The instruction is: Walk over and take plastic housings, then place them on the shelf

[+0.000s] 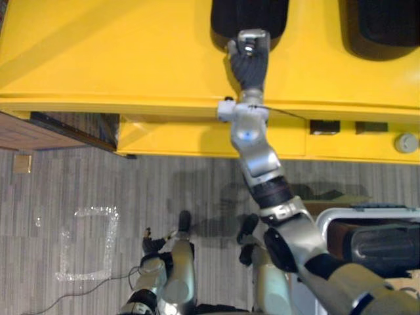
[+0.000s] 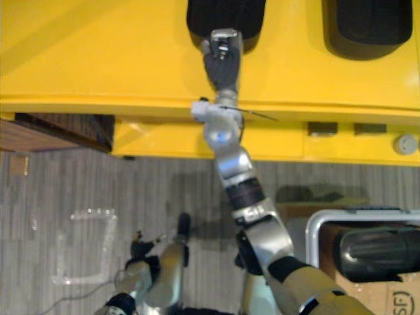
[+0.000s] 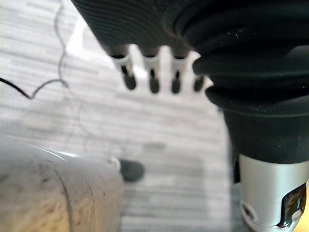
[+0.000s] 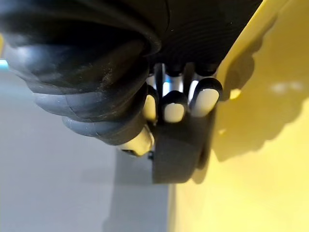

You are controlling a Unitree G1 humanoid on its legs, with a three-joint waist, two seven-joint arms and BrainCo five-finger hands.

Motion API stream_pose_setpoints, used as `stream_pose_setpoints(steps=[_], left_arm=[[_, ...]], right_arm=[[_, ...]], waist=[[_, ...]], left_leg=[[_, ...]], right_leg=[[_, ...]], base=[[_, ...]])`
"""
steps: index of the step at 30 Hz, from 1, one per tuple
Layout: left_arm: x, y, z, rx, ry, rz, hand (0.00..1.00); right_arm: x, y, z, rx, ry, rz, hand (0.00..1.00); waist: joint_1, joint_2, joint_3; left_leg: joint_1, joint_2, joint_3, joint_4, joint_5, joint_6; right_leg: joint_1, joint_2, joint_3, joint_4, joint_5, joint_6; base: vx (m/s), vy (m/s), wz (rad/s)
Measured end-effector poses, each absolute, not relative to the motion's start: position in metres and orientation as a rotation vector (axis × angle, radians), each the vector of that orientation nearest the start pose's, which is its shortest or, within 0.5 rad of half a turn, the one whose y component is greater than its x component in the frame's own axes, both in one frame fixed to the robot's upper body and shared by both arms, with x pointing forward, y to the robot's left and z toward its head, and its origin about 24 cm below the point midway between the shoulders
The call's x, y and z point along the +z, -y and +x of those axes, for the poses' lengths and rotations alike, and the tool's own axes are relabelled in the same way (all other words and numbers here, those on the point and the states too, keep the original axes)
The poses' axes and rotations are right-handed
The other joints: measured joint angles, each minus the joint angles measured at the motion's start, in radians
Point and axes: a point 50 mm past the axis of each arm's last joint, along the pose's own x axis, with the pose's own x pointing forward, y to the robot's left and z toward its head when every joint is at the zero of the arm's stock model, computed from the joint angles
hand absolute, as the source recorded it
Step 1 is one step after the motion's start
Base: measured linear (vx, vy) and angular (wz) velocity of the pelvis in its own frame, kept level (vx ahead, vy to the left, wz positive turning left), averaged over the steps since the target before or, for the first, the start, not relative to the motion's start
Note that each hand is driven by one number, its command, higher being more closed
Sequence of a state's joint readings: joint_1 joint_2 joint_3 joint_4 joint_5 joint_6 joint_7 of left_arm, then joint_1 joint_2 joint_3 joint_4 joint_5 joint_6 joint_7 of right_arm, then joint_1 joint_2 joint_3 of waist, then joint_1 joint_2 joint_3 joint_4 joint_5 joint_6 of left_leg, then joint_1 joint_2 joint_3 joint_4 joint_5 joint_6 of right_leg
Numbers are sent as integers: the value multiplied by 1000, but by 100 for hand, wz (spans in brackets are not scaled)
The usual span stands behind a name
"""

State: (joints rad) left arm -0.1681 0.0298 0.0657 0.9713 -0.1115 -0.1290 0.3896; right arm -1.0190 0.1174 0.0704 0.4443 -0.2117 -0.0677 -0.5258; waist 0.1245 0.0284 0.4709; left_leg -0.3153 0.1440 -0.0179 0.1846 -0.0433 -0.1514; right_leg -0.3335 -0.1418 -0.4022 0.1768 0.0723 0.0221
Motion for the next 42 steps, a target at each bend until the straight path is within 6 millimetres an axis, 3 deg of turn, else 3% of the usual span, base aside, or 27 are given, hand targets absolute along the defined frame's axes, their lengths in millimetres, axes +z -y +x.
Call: stream_pose_setpoints(steps=[1, 2, 6, 9, 10, 13, 15, 18, 21, 23, 27, 32, 34, 35, 38, 42], left_arm=[[-109, -181, 210, 456, -687, 45, 0], [-109, -181, 210, 456, -687, 45, 0], [-109, -181, 209, 456, -690, 46, 0], [-112, -180, 206, 454, -714, 46, 0], [-115, -182, 200, 461, -739, 46, 0], [-127, -187, 180, 475, -816, 45, 0], [-136, -190, 163, 479, -870, 46, 0], [-145, -191, 141, 470, -938, 37, 0], [-150, -189, 130, 449, -974, 26, 0], [-154, -188, 120, 445, -1005, 20, 0], [-160, -188, 103, 445, -1057, 5, 0], [-168, -184, 78, 412, -1153, 16, 0], [-169, -182, 73, 383, -1173, 36, 0], [-170, -178, 71, 362, -1188, 39, 0], [-170, -173, 77, 315, -1176, 57, 0], [-169, -158, 89, 238, -1152, 64, 0]], right_arm=[[264, 35, 358, -157, 666, -37, 100], [264, 34, 358, -156, 666, -38, 0], [264, 32, 353, -135, 688, -46, 0], [251, 24, 331, -14, 749, -79, 0], [244, 20, 322, 47, 765, -86, 0], [214, 26, 304, 186, 726, -39, 0], [196, 43, 296, 225, 674, 22, 0], [178, 90, 284, 171, 637, 114, 0], [159, 145, 272, -24, 606, 153, 0], [141, 170, 262, -129, 551, 140, 0], [90, 217, 223, -378, 358, 115, 0], [55, 262, 174, -695, 220, 110, 0], [50, 273, 160, -782, 193, 93, 0], [46, 278, 150, -828, 168, 69, 0], [33, 284, 126, -918, 87, 49, 0], [24, 280, 114, -925, 24, 50, 0]], waist=[[0, 0, 0], [0, 0, 0], [-3, 0, 0], [-9, -3, -3], [-28, -5, -7], [-57, -21, -95], [-80, -28, -146], [-98, -36, -246], [-129, -49, -312], [-138, -50, -343], [-170, -33, -376], [-227, 3, -404], [-251, 11, -404], [-277, 12, -407], [-326, 13, -403], [-343, 17, -401]], left_leg=[[0, 0, 0, 0, 0, 0], [1, 0, 0, 0, 0, 0], [7, 0, 3, 0, 0, 0], [66, 3, 28, -11, -8, 2], [97, 4, 38, -17, -15, 4], [152, 5, 84, -61, -18, 6], [212, 6, 111, -98, -17, 6], [288, 4, 144, -153, -18, 7], [343, 4, 161, -160, -35, 10], [368, 4, 174, -159, -46, 12], [430, 4, 229, -156, -82, 12], [474, -3, 398, -139, -127, 15], [490, -7, 471, -139, -136, 13], [494, -10, 508, -138, -144, 11], [508, -18, 569, -140, -152, 10], [527, -16, 615, -127, -175, 4]], right_leg=[[0, 0, 0, 0, 0, 0], [0, 0, 0, 0, 0, 0], [4, 0, 3, 1, 0, 0], [49, 7, 22, -13, -1, 1], [75, 9, 29, -21, -3, 4], [105, 22, 64, -72, 8, 19], [154, 33, 81, -115, 20, 27], [224, 52, 106, -200, 51, 38], [290, 56, 113, -249, 60, 45], [305, 59, 134, -256, 61, 47], [333, 63, 186, -258, 61, 52], [278, 84, 359, -257, 86, 66], [253, 93, 432, -257, 100, 67], [232, 103, 468, -257, 108, 67], [210, 114, 528, -257, 119, 66], [202, 130, 574, -250, 120, 68]], base=[[0, 0, 0], [0, 0, 0], [1, 3, -1], [26, 23, -21], [42, 49, -32], [69, 38, -33], [122, 45, -34], [141, 51, -30], [106, 48, -11], [62, 46, -28], [29, 54, -41], [-34, 32, -97], [-59, 13, -125], [-62, 1, -94], [-64, -17, -70], [-78, -22, -42]])
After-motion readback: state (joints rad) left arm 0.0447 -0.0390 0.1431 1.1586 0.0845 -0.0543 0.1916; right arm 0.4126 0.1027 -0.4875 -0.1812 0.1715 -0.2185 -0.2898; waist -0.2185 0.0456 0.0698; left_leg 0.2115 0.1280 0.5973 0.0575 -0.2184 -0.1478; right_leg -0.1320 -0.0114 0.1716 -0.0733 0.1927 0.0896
